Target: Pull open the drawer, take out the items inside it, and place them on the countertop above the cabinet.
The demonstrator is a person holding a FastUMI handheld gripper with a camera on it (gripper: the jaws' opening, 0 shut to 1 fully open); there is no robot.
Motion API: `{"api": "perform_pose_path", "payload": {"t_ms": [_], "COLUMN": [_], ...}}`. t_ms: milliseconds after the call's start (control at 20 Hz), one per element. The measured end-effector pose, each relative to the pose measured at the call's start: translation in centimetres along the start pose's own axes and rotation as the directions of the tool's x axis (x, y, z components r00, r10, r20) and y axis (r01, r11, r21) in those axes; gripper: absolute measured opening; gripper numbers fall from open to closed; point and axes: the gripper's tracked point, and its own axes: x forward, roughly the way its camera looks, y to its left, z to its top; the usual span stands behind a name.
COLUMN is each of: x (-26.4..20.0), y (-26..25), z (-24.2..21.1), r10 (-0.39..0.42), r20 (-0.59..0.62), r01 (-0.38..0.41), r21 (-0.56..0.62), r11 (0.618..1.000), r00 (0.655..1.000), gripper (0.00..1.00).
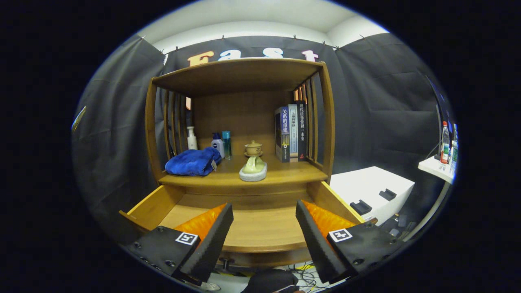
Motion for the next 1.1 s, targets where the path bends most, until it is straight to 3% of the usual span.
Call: {"api": "perform_pose_path", "payload": {"t_ms": [500,1100], "x": [-0.2,-1.3], "y": [0.4,0.5], "z": [-5.7,-5.7], "r10": [0.007,0.006], "r20": [-0.106,-0.090], "r01": [-0.007,-0.006], "r21": [0.002,0.000], "r11": [1.000,1.000], "r00": [0.994,0.996], "gripper": [1.00,0.99]}}
